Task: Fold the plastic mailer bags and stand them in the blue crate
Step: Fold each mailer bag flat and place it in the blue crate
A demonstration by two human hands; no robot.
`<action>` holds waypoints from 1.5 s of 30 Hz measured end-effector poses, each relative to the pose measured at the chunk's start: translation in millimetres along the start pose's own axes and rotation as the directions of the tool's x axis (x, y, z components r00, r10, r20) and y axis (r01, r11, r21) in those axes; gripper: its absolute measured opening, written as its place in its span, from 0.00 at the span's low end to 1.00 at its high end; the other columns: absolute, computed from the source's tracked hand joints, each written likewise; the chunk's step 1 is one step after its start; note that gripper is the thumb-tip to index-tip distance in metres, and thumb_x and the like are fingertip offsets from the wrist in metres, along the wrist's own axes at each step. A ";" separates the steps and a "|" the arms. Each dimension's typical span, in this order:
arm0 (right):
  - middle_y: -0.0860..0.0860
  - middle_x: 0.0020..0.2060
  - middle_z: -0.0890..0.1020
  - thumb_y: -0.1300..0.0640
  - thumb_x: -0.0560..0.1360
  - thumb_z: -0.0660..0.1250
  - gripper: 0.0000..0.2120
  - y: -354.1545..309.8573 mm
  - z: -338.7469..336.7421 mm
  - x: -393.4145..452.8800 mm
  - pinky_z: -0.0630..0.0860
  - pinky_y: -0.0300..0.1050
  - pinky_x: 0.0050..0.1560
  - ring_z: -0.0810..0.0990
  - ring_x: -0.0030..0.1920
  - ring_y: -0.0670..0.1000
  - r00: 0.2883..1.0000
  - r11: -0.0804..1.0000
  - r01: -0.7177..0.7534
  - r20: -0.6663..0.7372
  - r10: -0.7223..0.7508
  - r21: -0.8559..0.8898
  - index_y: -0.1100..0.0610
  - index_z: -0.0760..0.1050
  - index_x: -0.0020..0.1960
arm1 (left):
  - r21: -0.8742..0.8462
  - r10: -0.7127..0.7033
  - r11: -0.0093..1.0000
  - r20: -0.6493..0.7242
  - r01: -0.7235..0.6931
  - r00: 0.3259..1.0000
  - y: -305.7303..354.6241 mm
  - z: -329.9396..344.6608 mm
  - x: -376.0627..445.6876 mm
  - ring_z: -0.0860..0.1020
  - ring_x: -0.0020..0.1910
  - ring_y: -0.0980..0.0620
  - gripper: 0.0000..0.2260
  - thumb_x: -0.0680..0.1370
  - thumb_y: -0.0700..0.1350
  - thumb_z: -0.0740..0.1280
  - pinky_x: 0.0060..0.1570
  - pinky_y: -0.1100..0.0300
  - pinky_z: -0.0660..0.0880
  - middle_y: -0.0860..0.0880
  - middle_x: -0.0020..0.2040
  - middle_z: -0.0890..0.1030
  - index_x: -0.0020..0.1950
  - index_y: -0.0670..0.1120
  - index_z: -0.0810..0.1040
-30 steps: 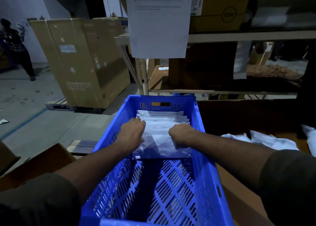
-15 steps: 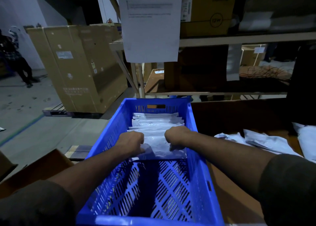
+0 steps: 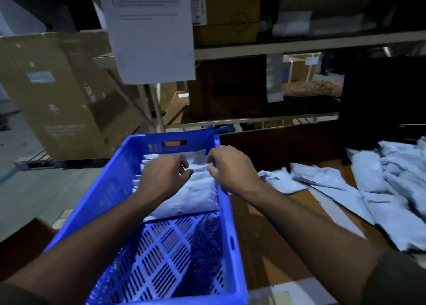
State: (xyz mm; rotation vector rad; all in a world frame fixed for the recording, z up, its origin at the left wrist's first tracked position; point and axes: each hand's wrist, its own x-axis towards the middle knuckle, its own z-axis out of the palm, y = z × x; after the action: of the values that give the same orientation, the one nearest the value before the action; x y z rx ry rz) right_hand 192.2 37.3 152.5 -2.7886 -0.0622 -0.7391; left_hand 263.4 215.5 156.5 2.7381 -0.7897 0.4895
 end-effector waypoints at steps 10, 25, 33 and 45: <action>0.45 0.48 0.80 0.48 0.79 0.68 0.07 141.9 -71.3 -105.4 0.77 0.45 0.44 0.78 0.47 0.47 0.933 0.933 -0.358 -0.023 0.359 0.030 0.49 0.79 0.54 | 0.097 0.356 0.934 -0.138 -0.345 0.924 161.4 17.4 26.1 0.80 0.39 0.52 0.08 0.79 0.56 0.67 0.29 0.58 0.68 0.54 0.38 0.81 0.46 0.53 0.79; 0.52 0.56 0.78 0.35 0.72 0.68 0.25 293.8 -104.3 -255.4 0.70 0.51 0.57 0.75 0.59 0.56 0.793 0.769 -0.491 0.156 0.589 -0.410 0.53 0.74 0.59 | -0.110 0.476 0.879 0.218 -0.463 0.852 389.9 150.8 28.1 0.80 0.50 0.51 0.13 0.80 0.58 0.65 0.41 0.58 0.69 0.53 0.50 0.85 0.56 0.52 0.81; 0.53 0.49 0.80 0.56 0.59 0.76 0.25 303.7 -77.8 -282.7 0.77 0.51 0.44 0.79 0.52 0.57 0.870 0.843 -0.448 0.071 0.488 -0.298 0.55 0.78 0.56 | -0.150 0.193 0.977 0.328 -0.150 0.925 399.8 187.2 -0.3 0.80 0.47 0.54 0.11 0.79 0.59 0.65 0.42 0.58 0.76 0.54 0.50 0.85 0.55 0.55 0.80; 0.41 0.69 0.72 0.55 0.73 0.63 0.27 280.2 -72.0 -280.5 0.63 0.40 0.71 0.65 0.71 0.42 0.957 0.948 -0.062 0.289 -0.032 0.312 0.48 0.70 0.72 | -0.677 -0.305 0.251 0.622 0.691 0.721 308.8 171.1 -50.1 0.82 0.40 0.53 0.16 0.75 0.49 0.77 0.35 0.63 0.76 0.44 0.51 0.85 0.57 0.42 0.81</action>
State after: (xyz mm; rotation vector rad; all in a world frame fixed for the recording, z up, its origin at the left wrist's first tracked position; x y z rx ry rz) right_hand -56.9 -245.2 9.2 -2.5569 -0.1965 -0.2756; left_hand 95.7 -70.6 25.5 1.8098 -0.0330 -0.5281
